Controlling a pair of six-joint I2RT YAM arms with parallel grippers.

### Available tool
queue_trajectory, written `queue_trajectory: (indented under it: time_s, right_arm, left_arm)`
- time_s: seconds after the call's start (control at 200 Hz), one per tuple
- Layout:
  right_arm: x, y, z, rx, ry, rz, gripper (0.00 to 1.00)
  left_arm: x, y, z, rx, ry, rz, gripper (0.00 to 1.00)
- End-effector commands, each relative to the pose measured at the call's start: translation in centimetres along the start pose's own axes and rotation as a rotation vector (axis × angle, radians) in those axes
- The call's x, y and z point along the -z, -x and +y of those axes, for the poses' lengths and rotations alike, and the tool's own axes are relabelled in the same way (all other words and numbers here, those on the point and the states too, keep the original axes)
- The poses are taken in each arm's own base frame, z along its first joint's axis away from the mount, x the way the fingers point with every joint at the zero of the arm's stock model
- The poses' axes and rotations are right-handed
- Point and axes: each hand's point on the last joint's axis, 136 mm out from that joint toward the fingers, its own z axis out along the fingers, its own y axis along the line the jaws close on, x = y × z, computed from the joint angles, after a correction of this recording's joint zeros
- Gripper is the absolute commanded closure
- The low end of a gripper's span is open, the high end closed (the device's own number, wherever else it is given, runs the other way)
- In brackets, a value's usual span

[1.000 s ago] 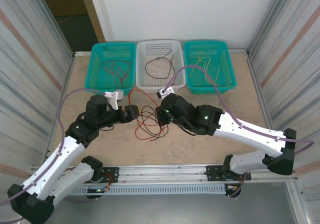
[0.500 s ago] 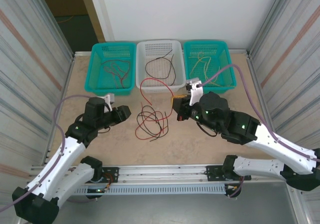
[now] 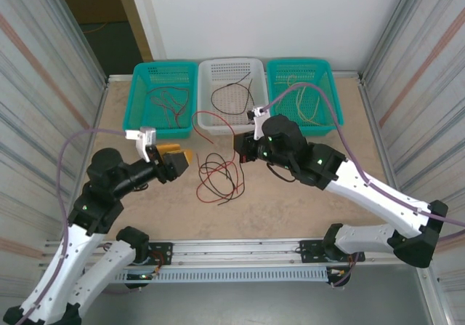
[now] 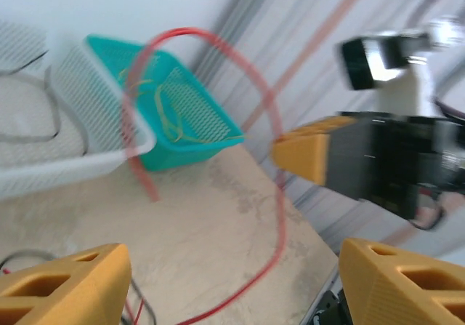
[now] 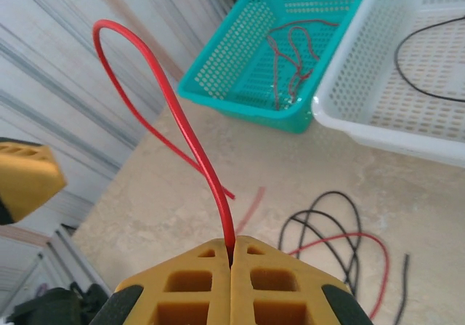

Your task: Untangle the cables

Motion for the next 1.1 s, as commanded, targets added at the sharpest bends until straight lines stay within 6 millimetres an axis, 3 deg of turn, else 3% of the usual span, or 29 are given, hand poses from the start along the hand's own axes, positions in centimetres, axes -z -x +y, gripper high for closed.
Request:
queue_trajectory:
  time_s: [0.0,0.145,0.255,0.346,0.426,0.586,0.766,0.967,1.097]
  right_arm:
    - [0.4,2.9,3.1,-0.068,0.156,-0.049,1.0]
    - [-0.4,3.7,3.7,-0.124,0.217,-0.06,1.0]
    - [-0.9,4.1,4.2,-0.137,0.242,-0.061,1.0]
    - [-1.0,4.2,4.4,-0.14,0.252,-0.06,1.0]
    - [-1.1,4.3,4.3,-0.144,0.25,-0.061,1.0]
    - [-1.1,4.4,4.1,-0.169,0.259,-0.067,1.0]
    - [-1.3,4.6,3.4,-0.207,0.258,-0.078,1.0]
    - [-1.8,4.2,1.2,-0.319,0.225,-0.114,1.0]
    - [-2.9,2.7,-0.6,-0.427,0.201,-0.122,1.0]
  left_arm:
    - [-1.2,0.2,-1.8,-0.155,-0.079,0.008,0.24]
    - [-3.8,-0.8,-4.1,-0.26,-0.157,0.035,0.25]
    - [-5.8,-1.9,-4.8,-0.354,-0.138,0.079,0.27]
    - [-7.2,-2.3,-4.4,-0.396,-0.091,0.105,0.35]
    - [-7.8,-2.2,-3.6,-0.393,-0.04,0.109,0.47]
    - [-8.1,-2.1,-2.9,-0.359,-0.015,0.073,0.67]
    - [-8.0,-1.4,-2.4,-0.298,0.013,0.02,1.0]
    - [-7.0,0.1,-2.4,-0.206,0.018,-0.098,1.0]
    - [-6.1,1.0,-2.0,-0.132,0.015,-0.204,1.0]
